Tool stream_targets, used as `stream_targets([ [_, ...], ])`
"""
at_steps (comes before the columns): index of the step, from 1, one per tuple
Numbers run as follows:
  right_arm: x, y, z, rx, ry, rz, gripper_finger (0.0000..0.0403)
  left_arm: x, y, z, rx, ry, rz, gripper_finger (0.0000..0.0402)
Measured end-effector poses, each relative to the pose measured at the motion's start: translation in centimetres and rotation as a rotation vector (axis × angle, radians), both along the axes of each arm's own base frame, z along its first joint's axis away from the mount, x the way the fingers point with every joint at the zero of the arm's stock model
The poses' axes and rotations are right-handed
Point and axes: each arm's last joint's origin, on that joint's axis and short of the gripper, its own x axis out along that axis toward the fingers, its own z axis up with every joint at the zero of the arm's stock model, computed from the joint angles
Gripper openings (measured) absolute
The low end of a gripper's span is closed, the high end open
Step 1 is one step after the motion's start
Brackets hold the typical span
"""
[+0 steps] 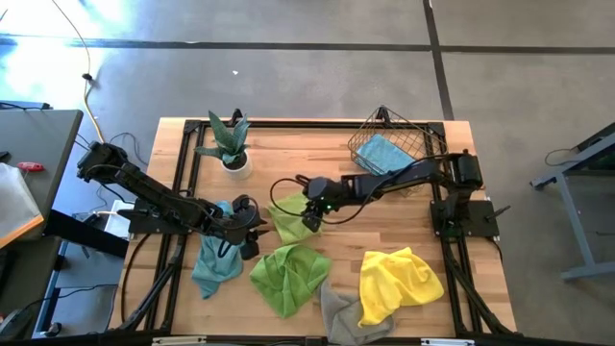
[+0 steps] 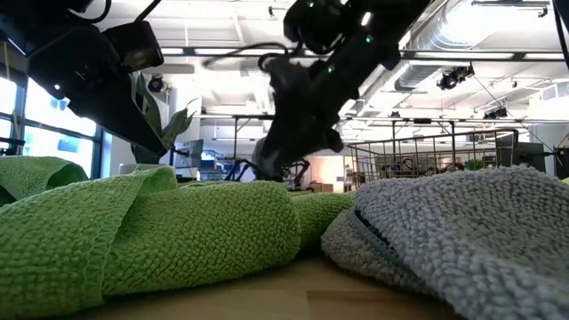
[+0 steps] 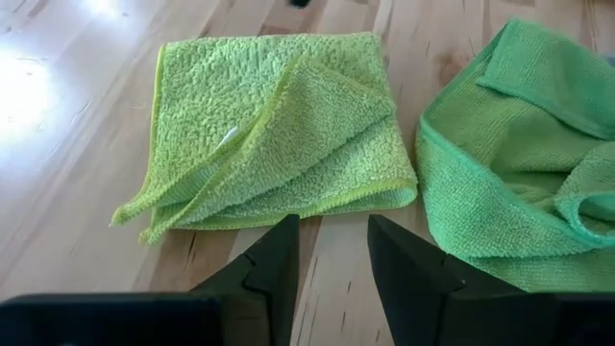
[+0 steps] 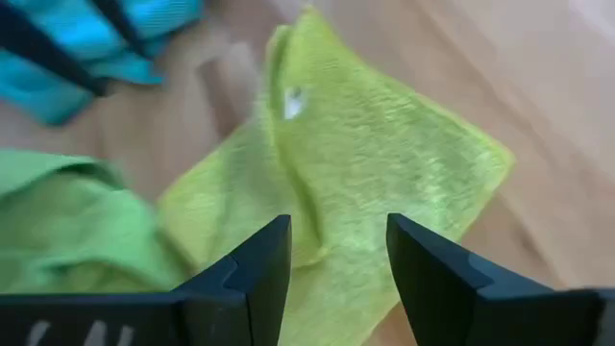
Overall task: Fold microfiber towels
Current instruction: Fold the light green towel
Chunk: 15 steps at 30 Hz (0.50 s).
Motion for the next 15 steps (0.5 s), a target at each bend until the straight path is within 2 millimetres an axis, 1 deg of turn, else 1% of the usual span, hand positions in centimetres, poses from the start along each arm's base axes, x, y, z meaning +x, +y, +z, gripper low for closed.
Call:
stream_targets([
  [5,0.2,0.4,-1.1,-0.097,0.031,-0.005,0.0161,0.0,0.0,0.0,0.001,-0.002,0.001,0.0115],
  [8,0.3,0.8,-1.9,-0.140,0.052,0.032,0.0161,0.0,0.0,0.0,-0.001,-0.004,0.001,0.0115],
  [15,0.8,2.1,-2.9,-0.207,0.039,0.137,0.0161,0.1,0.0,0.1,-0.003,-0.012,0.001,0.0115],
])
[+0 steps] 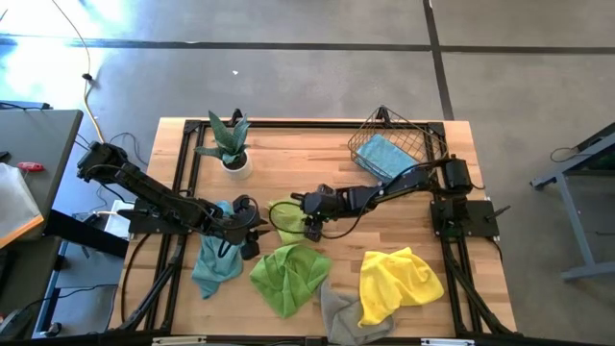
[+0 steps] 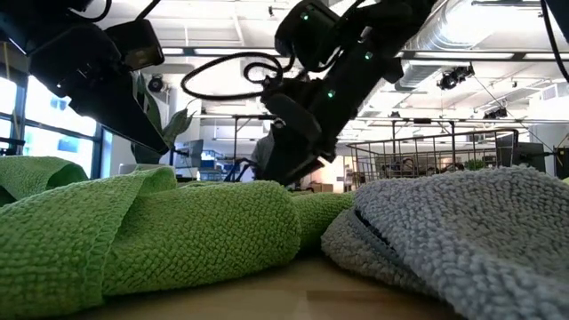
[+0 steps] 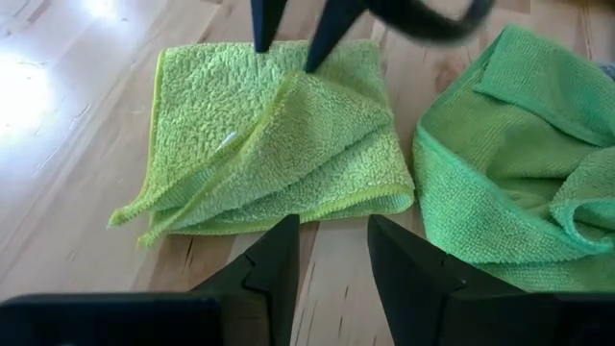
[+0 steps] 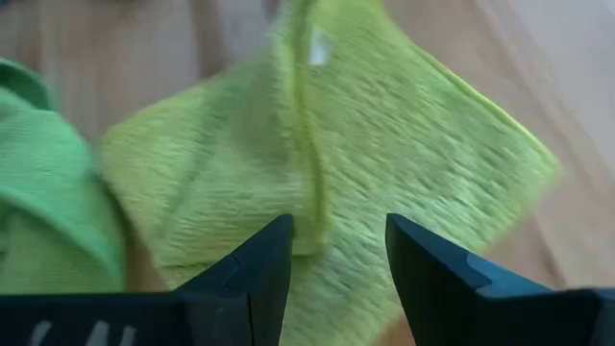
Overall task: Fold microfiber towels
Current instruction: Fold the light green towel, then put the light green towel into the wire basket
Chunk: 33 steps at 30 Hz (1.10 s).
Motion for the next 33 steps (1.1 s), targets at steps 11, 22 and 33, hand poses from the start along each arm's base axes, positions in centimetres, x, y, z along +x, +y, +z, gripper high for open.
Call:
stream_targets([
  [11,1.8,2.3,2.6,0.253,-0.317,0.376,0.0161,0.1,0.0,0.1,-0.003,-0.010,-0.001,0.0115],
  [22,-0.5,-0.2,1.6,0.072,0.000,0.055,0.0161,0.0,0.3,-0.3,0.074,-0.041,0.051,0.0115],
  [33,-3.2,-2.8,3.1,0.135,0.180,-0.019,0.0161,0.9,1.7,-2.8,0.070,-0.138,0.151,0.0115],
])
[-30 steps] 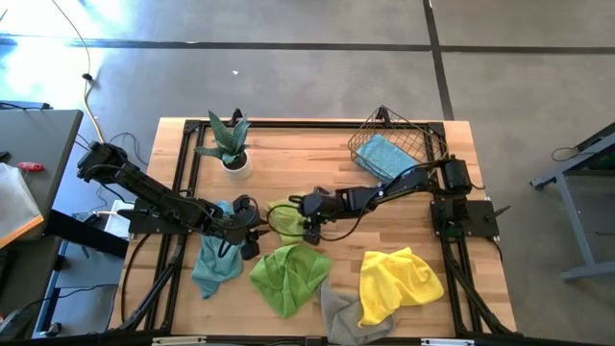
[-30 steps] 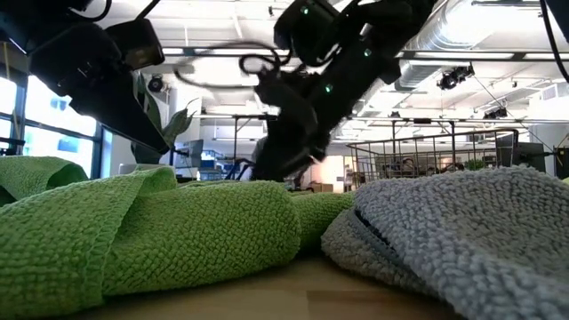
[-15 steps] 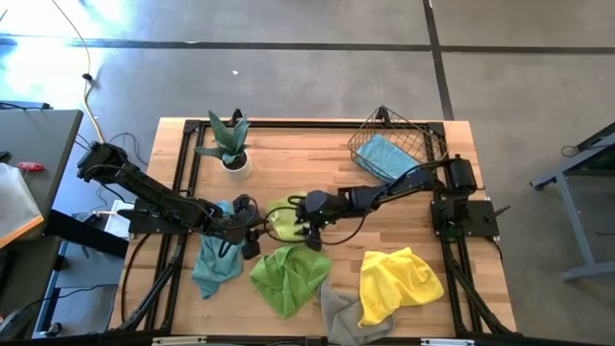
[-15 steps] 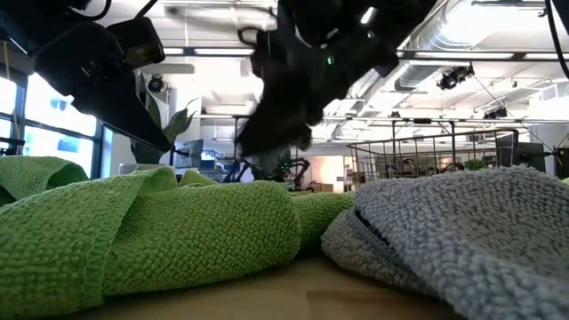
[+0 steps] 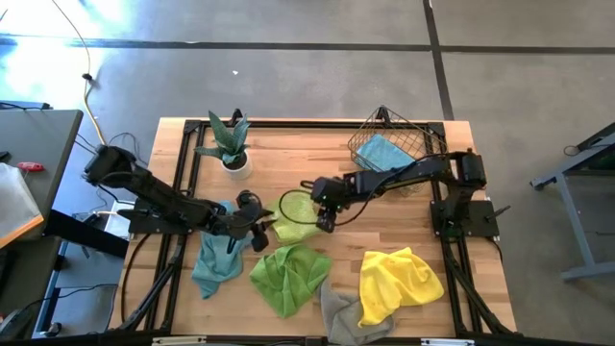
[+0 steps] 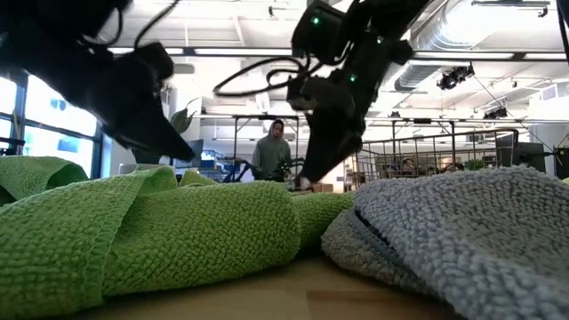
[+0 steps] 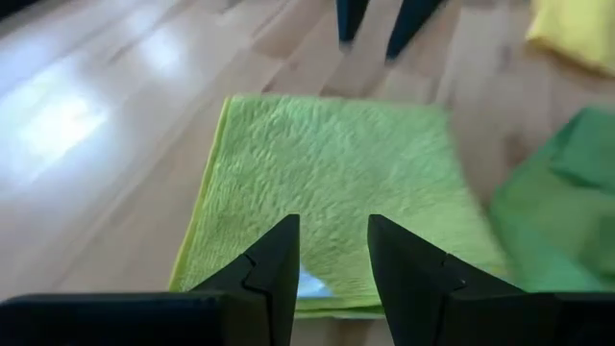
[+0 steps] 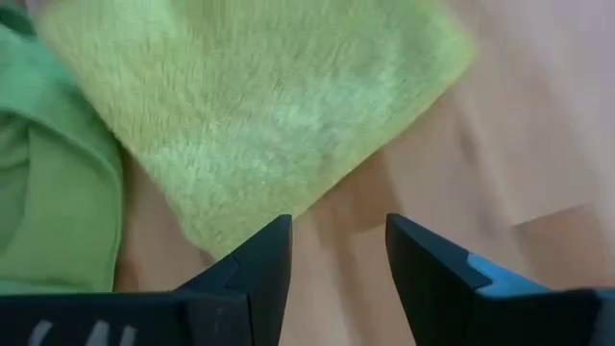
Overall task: Fold microfiber towels
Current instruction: Put the light green towel into the wire basket
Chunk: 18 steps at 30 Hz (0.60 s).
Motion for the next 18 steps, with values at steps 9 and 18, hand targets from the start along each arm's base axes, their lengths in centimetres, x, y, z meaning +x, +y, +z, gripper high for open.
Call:
stream_targets([
  [9,0.6,-0.1,1.1,-0.073,-0.103,0.114,0.0161,0.9,1.4,-2.1,-0.192,-0.016,0.128,0.0115],
  [18,1.0,-0.1,1.4,-0.180,-0.163,0.258,0.0161,0.9,1.8,-1.6,-0.462,-0.037,0.089,0.0115],
])
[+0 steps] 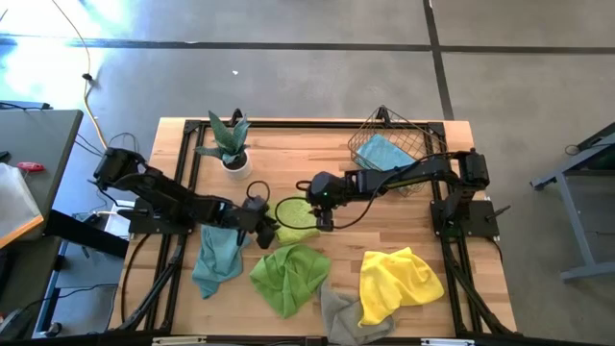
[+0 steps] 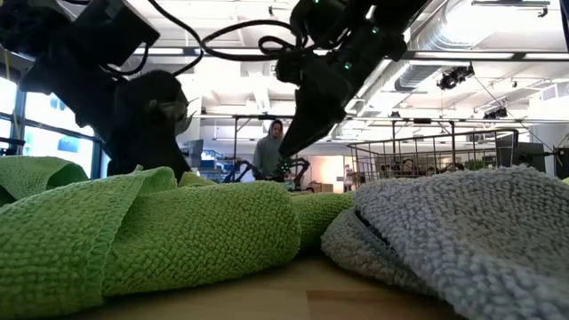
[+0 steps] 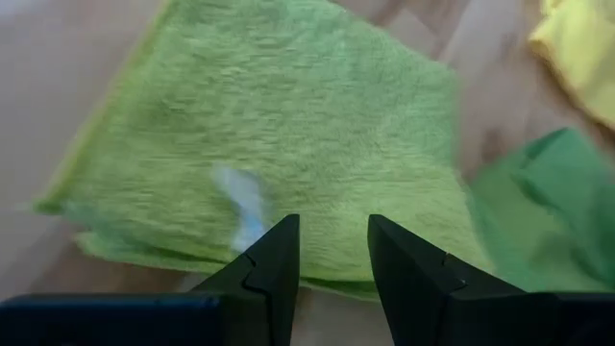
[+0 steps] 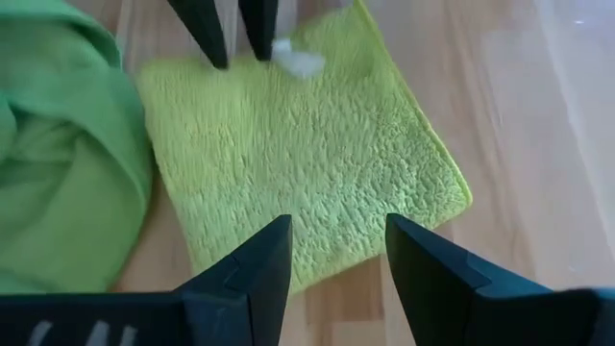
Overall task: Fold microfiber towels
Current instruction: Put the light green towel into the wire basket
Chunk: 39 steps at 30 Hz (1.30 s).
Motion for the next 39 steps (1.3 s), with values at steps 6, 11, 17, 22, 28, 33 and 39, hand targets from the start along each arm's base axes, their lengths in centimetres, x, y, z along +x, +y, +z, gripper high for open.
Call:
stream_targets([
  [6,-0.6,-0.8,-0.4,-0.056,0.075,0.058,0.0161,-0.8,0.8,1.0,-0.060,0.016,0.042,0.0115],
  [11,-0.6,-1.7,-0.4,-0.073,0.063,0.077,0.0160,-1.0,1.0,1.0,0.024,0.034,0.072,0.0115],
  [17,0.6,-2.4,-0.9,-0.071,-0.025,0.078,0.0160,-0.8,1.3,-0.2,0.205,0.115,0.043,0.0115],
  [22,1.4,-2.5,-3.1,-0.051,-0.011,0.056,0.0160,-0.2,1.6,-1.1,0.254,0.127,0.021,0.0115],
  [28,1.7,-2.3,-5.4,-0.035,0.046,0.031,0.0160,1.2,2.4,-2.2,0.311,0.119,0.015,0.0115],
  [33,0.9,-2.5,-5.9,-0.080,0.160,-0.023,0.0160,3.1,3.8,-2.1,0.388,0.130,0.030,0.0115],
  [39,-0.4,-2.5,-4.8,-0.118,0.242,-0.039,0.0160,4.7,5.5,0.5,0.417,0.067,0.018,0.0115],
])
